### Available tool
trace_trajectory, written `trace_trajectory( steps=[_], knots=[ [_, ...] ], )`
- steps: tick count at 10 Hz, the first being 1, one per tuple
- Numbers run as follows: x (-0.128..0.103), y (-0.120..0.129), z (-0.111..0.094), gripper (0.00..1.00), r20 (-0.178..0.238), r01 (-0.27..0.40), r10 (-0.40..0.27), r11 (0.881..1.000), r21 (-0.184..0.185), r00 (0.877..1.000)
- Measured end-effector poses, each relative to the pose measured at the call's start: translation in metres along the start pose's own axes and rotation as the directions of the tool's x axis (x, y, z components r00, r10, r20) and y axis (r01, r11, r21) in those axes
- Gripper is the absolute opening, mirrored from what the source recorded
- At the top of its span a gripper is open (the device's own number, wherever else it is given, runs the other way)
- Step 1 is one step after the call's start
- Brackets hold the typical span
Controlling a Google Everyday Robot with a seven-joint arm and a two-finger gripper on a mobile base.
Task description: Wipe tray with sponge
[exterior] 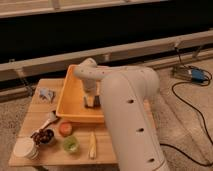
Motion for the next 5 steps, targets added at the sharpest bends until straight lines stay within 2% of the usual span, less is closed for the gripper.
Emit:
trace_trajectory(
  steps=[2, 5],
  knots=[
    [-0.001, -0.001, -0.001, 0.00, 0.008, -0.005, 0.004, 1.000, 0.011, 1.000],
    [-0.035, 0.001, -0.010, 0.00, 0.040, 0.035, -0.037, 0.999, 0.035, 0.999]
  ],
)
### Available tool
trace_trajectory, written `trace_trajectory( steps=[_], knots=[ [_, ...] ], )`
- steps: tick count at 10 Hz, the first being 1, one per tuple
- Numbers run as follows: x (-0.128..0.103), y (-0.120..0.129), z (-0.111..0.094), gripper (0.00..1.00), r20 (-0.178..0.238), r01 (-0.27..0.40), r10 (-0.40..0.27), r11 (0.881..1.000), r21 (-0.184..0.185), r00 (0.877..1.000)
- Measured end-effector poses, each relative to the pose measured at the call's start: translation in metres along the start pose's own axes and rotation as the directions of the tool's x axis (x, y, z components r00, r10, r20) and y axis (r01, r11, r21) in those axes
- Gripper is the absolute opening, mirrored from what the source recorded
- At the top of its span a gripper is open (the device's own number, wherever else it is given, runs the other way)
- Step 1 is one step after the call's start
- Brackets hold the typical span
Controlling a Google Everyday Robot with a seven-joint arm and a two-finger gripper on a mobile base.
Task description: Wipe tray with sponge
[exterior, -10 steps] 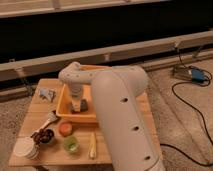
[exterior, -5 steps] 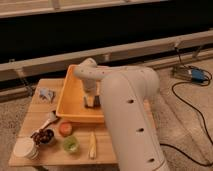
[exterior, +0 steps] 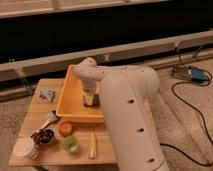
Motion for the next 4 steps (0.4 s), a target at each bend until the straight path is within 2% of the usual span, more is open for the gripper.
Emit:
trace_trajectory(
  steps=[2, 4],
  knots=[
    [-0.0120, 0.0038, -0.0039, 0.00, 0.030, 0.039, -0.039, 0.999, 0.006, 0.999],
    [-0.0122, 0.0035, -0.0040, 0.04, 0.032, 0.040, -0.040, 0.999, 0.008, 0.999]
  ],
)
